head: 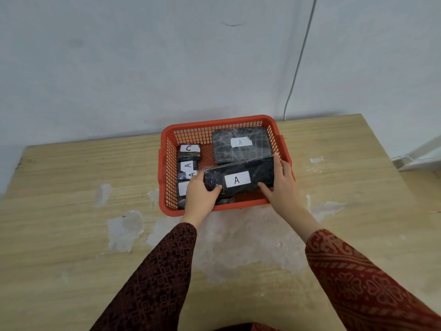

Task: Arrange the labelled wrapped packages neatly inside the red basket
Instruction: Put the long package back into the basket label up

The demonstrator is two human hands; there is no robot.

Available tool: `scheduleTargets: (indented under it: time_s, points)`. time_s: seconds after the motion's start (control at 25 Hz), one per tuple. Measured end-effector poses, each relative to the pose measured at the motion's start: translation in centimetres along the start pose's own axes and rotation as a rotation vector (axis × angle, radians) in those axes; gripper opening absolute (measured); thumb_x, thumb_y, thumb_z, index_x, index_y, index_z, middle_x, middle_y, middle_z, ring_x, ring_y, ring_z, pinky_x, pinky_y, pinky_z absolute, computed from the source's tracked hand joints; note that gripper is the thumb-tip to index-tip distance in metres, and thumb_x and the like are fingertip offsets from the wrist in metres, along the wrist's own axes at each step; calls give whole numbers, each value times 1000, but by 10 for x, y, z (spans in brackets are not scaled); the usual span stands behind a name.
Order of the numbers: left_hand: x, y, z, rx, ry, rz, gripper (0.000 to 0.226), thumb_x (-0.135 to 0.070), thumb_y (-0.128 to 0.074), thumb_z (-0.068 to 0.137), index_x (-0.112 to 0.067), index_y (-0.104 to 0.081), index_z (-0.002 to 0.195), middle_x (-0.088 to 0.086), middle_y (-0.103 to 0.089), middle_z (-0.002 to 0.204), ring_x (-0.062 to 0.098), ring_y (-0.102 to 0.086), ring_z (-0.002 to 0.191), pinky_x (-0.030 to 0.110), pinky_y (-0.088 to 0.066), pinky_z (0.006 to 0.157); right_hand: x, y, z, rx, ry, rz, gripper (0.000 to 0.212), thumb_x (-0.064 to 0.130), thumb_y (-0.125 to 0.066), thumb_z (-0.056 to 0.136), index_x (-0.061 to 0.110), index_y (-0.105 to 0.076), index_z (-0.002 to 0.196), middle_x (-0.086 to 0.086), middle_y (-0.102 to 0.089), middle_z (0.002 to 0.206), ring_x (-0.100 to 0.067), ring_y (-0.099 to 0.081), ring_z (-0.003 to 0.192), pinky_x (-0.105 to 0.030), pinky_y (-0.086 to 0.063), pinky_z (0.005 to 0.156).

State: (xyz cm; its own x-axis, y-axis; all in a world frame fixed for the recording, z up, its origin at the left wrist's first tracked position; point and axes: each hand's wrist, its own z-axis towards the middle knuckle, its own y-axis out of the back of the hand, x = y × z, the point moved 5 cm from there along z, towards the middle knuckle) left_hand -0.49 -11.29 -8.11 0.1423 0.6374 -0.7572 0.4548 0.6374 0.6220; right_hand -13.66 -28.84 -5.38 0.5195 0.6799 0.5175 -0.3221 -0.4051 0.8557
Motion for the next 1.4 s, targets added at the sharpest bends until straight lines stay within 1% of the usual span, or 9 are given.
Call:
scheduleTargets:
  time_s: [0.16, 0.28, 0.48, 0.72, 0.84, 0.96, 1.12, 1.24, 1.4]
  points:
    - [-5, 1, -4, -17, -1, -49, 58, -16, -71, 83, -7, -46, 134, 6, -63, 116, 23, -62, 105, 36, -50, 94, 4, 0, -4, -41, 32, 17, 62, 15, -62, 88, 16, -30, 142, -19, -32, 143, -36, -45, 124, -43, -47, 96]
    - [-9, 3, -1, 10, 0, -44, 54, -11, -71, 82, -8, -47, 130, 9, -64, 110, 21, -63, 94, 31, -51, 86, 5, -2, -9, -47, 52, -64, 46, 14, -56, 92, 12, -41, 135, -23, -27, 149, -40, -38, 130, -46, -46, 97]
    - [-12, -1, 10, 114, -66, 123, 57, -10, -70, 82, -6, -48, 135, 17, -61, 123, 32, -59, 111, 46, -50, 95, 3, -9, -4, 130, -8, -178, 56, 24, -51, 95, 12, -29, 145, -27, -14, 155, -41, -26, 137, -46, -36, 107]
    - [-7, -7, 8, 130, -66, 177, 72, -22, -74, 81, -8, -39, 143, 16, -49, 138, 30, -45, 129, 36, -36, 109, 10, -15, 13, 291, -113, -303, 58, 29, -53, 92, 8, -30, 141, -29, -20, 148, -43, -28, 132, -48, -35, 105]
    - [-6, -10, 12, 180, -39, 230, 80, -26, -74, 81, -6, -33, 147, 16, -39, 147, 30, -36, 137, 34, -29, 112, 9, -25, 17, 357, -155, -349, 65, 36, -52, 93, 8, -25, 145, -30, -14, 151, -44, -17, 138, -49, -30, 109]
    - [-9, -12, 15, 193, -42, 298, 75, -25, -72, 83, -4, -35, 145, 18, -38, 147, 32, -38, 135, 36, -33, 110, 4, -32, 22, 434, -175, -411, 74, 49, -45, 92, 11, -17, 149, -26, -9, 155, -42, -8, 142, -49, -25, 112]
    - [-17, -16, 21, 198, -40, 384, 52, -22, -72, 83, -2, -53, 127, 20, -42, 138, 36, -51, 118, 39, -44, 96, 0, -37, 22, 473, -195, -369, 76, 54, -41, 92, 13, -13, 151, -23, -1, 158, -41, -1, 143, -49, -18, 115]
    - [-20, -19, 21, 178, -16, 431, 42, -23, -71, 84, -2, -57, 117, 19, -37, 138, 38, -56, 108, 41, -47, 86, 5, -32, 15, 378, -160, -307, 67, 54, -33, 95, 13, -26, 148, -18, -5, 159, -40, -14, 142, -48, -24, 114]
    - [-20, -18, 23, 108, -28, 531, 45, -32, -69, 84, -6, -58, 119, 16, -45, 132, 35, -49, 118, 43, -48, 85, 17, -36, -11, 398, -105, -389, 75, 66, -16, 91, 17, -37, 143, -16, -25, 156, -34, -31, 139, -47, -28, 111]
